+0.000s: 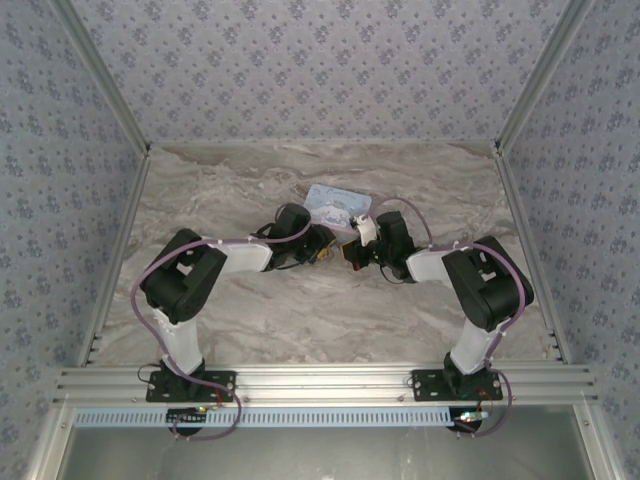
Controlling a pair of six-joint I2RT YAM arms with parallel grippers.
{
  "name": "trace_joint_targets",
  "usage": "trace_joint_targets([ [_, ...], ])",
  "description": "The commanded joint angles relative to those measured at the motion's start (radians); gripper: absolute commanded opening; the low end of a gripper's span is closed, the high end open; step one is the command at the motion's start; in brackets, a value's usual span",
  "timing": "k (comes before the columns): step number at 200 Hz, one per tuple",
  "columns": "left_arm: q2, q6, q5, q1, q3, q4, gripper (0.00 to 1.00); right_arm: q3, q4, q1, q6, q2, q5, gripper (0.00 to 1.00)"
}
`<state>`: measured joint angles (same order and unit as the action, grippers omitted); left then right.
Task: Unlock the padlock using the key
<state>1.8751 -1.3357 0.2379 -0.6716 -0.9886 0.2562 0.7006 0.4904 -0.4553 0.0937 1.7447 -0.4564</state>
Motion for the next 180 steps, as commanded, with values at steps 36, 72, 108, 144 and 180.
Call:
trace_joint_targets([
  [36, 0.025, 0.003, -0.025, -0.011, -0.048, -0.049, 0.45, 0.022, 0.04, -0.009, 0.011, 0.009, 0.004, 0.0],
  [72, 0.029, 0.006, -0.037, -0.014, -0.059, -0.067, 0.46, 0.022, 0.04, -0.011, 0.011, 0.009, 0.005, 0.0],
  [108, 0.039, 0.012, -0.052, -0.017, -0.079, -0.096, 0.45, 0.022, 0.04, -0.011, 0.011, 0.01, 0.005, 0.0],
  [144, 0.048, 0.009, -0.049, -0.019, -0.089, -0.103, 0.41, 0.023, 0.038, -0.014, 0.01, 0.009, 0.007, 0.0],
  [180, 0.051, 0.009, -0.05, -0.017, -0.09, -0.104, 0.35, 0.024, 0.037, -0.015, 0.009, 0.01, 0.009, 0.0],
])
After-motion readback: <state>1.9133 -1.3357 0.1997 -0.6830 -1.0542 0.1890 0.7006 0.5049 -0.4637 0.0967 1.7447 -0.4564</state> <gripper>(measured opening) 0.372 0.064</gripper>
